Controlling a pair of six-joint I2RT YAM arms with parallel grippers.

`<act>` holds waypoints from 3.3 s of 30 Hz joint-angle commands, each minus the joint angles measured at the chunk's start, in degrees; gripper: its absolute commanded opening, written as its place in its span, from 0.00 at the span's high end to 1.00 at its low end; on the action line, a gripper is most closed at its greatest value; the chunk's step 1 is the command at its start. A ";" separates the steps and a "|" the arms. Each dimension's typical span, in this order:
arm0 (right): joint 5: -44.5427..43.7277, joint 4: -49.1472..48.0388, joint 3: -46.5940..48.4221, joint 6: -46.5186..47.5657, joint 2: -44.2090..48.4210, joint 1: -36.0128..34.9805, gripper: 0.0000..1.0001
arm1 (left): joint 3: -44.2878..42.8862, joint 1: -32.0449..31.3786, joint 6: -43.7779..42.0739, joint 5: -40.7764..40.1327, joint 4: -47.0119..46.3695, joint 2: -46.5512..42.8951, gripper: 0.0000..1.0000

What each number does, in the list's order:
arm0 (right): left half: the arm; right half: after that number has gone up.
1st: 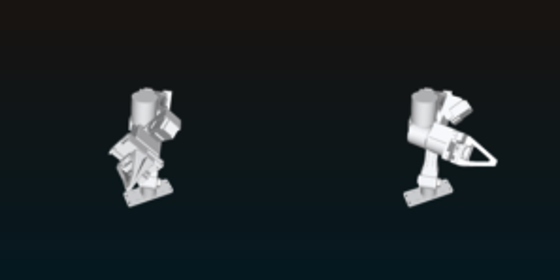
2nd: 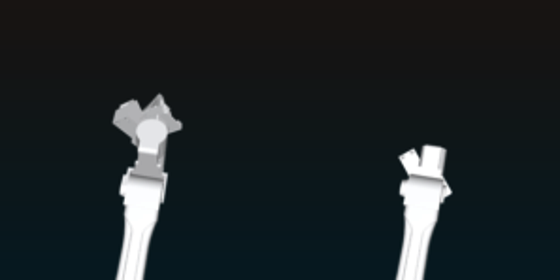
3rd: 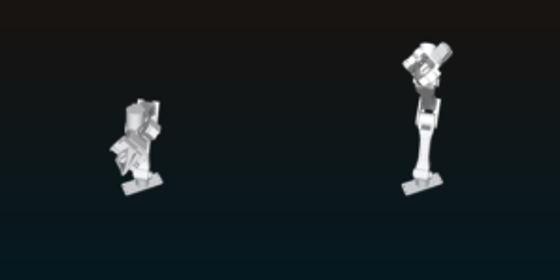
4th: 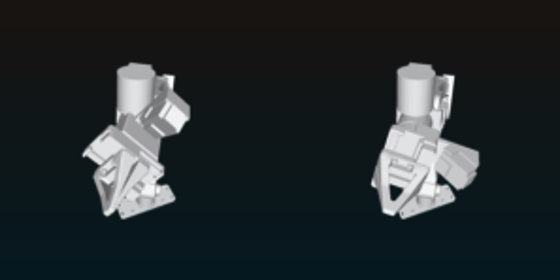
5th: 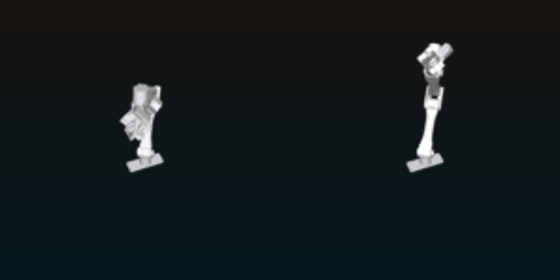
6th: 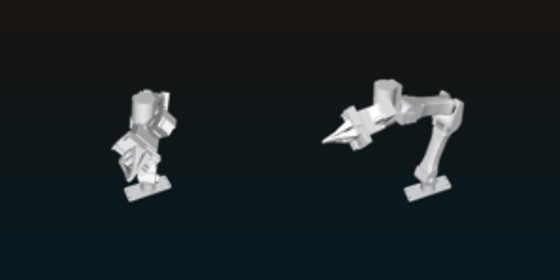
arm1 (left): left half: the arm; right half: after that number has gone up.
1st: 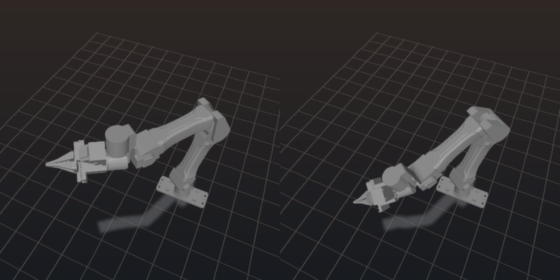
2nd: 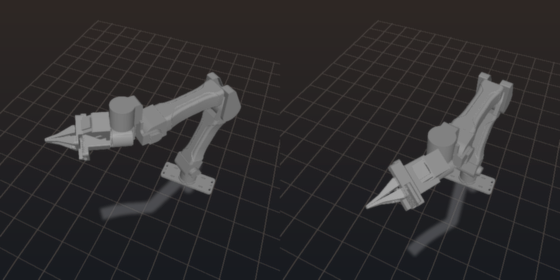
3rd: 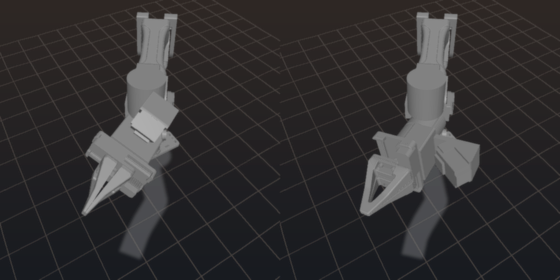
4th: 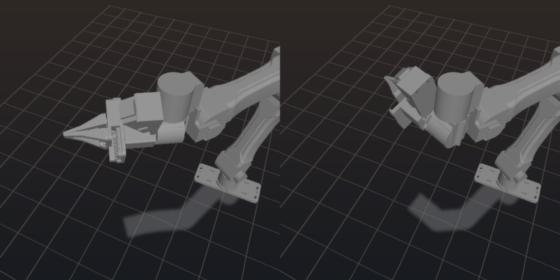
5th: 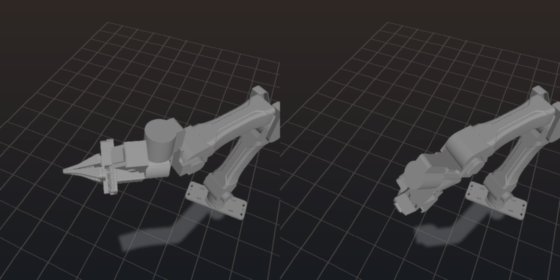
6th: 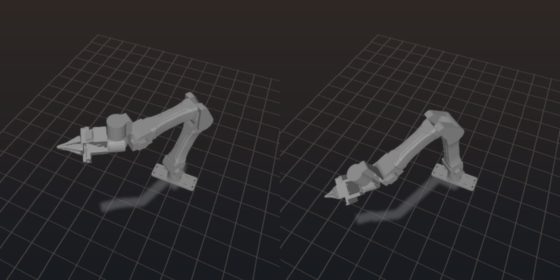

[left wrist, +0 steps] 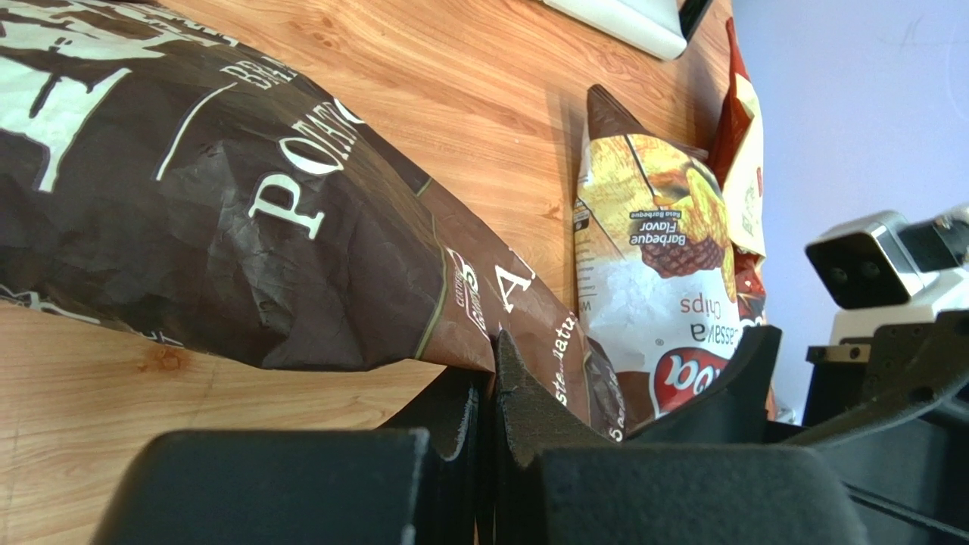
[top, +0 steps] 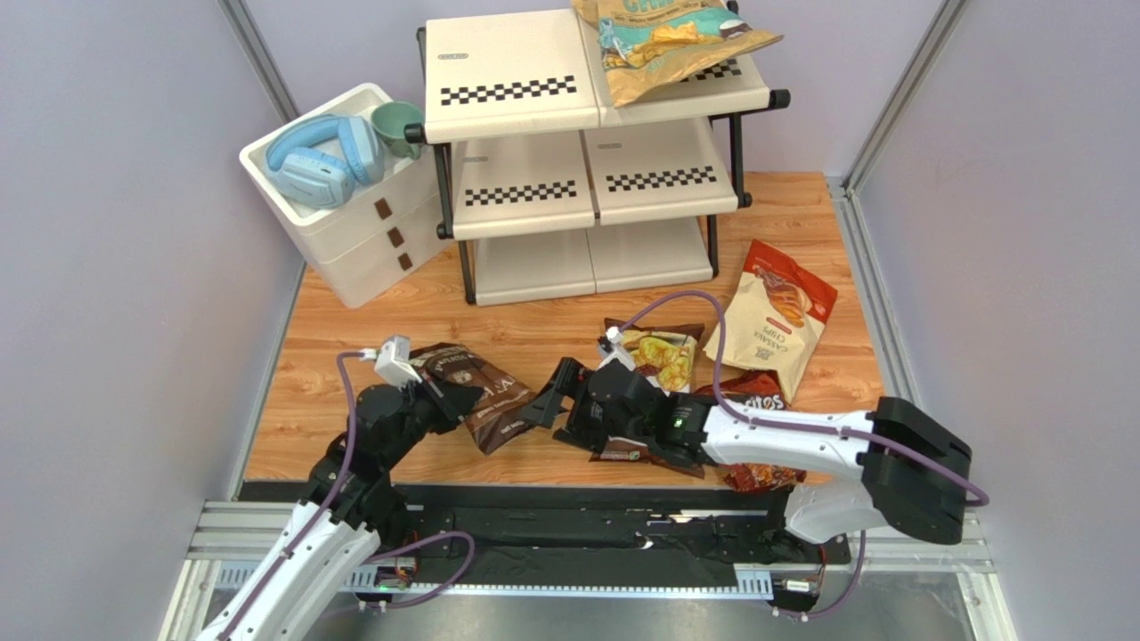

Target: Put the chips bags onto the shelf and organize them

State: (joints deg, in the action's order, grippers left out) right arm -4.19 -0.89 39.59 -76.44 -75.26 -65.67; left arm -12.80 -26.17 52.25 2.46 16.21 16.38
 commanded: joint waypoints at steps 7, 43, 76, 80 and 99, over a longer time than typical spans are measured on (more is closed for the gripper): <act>3.31 -9.57 6.02 -7.22 -11.39 0.45 0.10 | -1.79 -0.11 -1.45 0.00 1.81 -4.51 1.00; -10.05 -11.51 9.18 -10.92 -17.37 0.28 0.86 | -1.70 -0.11 -3.73 4.75 5.41 -10.32 1.00; -11.38 12.04 30.18 56.48 11.90 16.07 1.00 | -12.25 -0.11 -5.05 -8.17 21.59 -11.99 0.35; -10.67 12.22 36.41 61.58 10.41 18.91 1.00 | -12.16 -0.11 -5.14 -7.91 21.67 -12.08 0.35; -12.43 -8.52 36.87 83.03 6.80 22.25 1.00 | -11.81 -0.11 -5.67 -7.29 21.23 -11.55 0.36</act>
State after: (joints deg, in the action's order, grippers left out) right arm -15.07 2.72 75.77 0.64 -68.38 -45.12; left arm -23.35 -26.26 47.62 -5.23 37.98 4.19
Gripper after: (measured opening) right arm 0.009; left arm 0.643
